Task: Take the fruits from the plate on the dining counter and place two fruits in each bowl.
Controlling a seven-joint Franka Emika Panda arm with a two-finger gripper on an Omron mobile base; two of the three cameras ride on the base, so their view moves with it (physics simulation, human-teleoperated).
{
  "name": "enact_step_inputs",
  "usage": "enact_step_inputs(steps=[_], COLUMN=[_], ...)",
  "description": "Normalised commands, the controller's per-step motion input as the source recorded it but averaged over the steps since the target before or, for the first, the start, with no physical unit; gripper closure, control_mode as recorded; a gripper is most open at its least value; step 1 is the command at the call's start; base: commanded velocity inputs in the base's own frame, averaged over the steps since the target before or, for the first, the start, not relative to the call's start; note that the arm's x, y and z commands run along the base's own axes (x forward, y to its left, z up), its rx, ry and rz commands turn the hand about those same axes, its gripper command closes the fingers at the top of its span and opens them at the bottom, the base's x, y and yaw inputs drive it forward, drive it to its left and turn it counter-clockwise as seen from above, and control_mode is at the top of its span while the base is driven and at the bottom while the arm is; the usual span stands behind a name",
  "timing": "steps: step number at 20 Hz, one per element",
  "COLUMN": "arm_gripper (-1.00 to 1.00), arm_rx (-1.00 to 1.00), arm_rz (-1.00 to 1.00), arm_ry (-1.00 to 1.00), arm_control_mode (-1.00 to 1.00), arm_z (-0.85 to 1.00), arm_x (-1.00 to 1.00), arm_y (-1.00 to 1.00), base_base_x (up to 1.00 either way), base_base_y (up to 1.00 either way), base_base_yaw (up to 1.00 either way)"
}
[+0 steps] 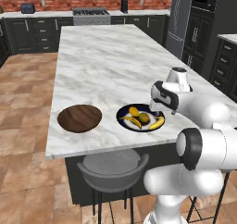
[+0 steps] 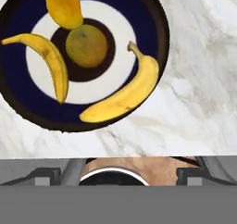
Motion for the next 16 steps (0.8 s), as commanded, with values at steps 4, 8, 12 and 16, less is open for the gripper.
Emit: enact_step_inputs(steps=[4, 8, 12, 16], arm_gripper=[-1.00, -1.00, -1.00, -1.00], arm_rx=[0.00, 0.00, 0.00, 0.00], arm_rz=[-0.31, -0.12, 0.00, 0.00], arm_ry=[0.01, 0.02, 0.03, 0.00], arm_control_mode=[-1.00, -1.00, -1.00, -1.00], arm_z=[-0.51, -0.24, -0.12, -0.22], arm_x=[0.10, 0.17, 0.10, 0.00], arm_y=[-0.13, -0.10, 0.00, 0.00], base_base_x=[0.00, 0.00, 0.00, 0.00], base_base_y=[0.00, 0.00, 0.00, 0.00], base_base_yaw=[0.00, 0.00, 0.00, 0.00])
